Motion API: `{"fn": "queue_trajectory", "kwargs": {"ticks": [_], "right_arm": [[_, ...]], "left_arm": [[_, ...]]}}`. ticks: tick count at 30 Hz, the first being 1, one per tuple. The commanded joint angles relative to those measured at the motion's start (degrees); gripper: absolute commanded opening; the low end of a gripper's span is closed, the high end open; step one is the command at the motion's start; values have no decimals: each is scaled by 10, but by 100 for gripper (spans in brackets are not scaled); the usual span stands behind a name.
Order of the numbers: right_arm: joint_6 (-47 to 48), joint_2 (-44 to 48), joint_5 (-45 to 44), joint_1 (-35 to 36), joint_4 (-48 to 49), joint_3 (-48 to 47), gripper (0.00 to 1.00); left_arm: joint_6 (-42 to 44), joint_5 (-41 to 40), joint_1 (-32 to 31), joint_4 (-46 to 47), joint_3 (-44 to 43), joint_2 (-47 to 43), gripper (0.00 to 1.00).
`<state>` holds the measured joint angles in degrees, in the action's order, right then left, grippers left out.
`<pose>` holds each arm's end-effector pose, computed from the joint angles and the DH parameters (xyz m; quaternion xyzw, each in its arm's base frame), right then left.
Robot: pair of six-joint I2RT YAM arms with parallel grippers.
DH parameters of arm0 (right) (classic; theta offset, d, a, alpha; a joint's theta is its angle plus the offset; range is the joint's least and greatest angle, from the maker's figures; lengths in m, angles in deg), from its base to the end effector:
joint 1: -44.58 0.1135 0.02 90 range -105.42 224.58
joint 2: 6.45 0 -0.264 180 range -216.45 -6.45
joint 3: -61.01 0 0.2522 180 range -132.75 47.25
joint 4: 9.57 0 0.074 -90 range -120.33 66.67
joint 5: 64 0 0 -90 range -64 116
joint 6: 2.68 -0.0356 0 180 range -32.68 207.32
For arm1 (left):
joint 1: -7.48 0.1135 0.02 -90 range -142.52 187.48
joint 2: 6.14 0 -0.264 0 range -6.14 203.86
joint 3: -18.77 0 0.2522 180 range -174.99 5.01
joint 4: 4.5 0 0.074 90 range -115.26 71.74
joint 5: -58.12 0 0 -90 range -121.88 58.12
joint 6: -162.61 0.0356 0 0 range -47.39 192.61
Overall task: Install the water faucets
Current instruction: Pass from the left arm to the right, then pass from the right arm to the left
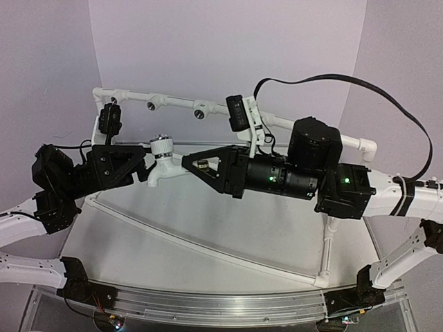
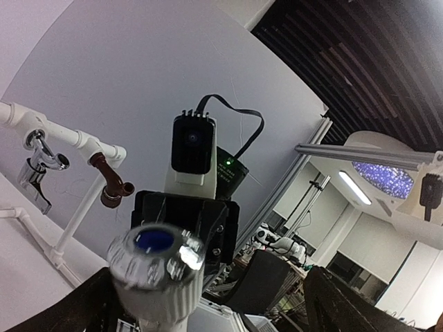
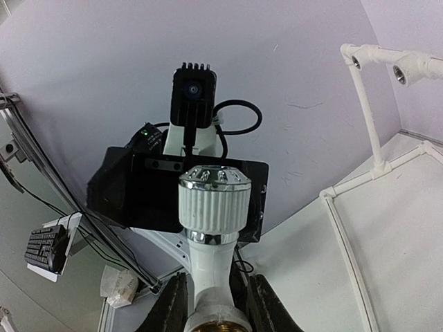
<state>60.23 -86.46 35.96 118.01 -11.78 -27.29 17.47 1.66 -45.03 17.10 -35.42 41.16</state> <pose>0.0888 0.3202 0.4214 -0.3214 0.5870 0.6068 0.4290 0.0954 -0.1567 0.3872 0.2367 0.4952 -0.7513 0.3666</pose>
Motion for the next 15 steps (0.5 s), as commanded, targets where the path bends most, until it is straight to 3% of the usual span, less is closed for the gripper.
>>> {"fn": "queue_trajectory", "kwargs": {"ticks": [1,9,15], "right_arm": [[-9,28,0,-8,39,-10,0],[-15,9,27,-14,1,-36,0],[-20,4,34,-17,-13,-45,0]], "left_arm": [[-8,1,-1,-12,-8,18,84],[0,33,-1,-13,-35,44,56],[-1,41,-1,-18,-40,49,53]]}}
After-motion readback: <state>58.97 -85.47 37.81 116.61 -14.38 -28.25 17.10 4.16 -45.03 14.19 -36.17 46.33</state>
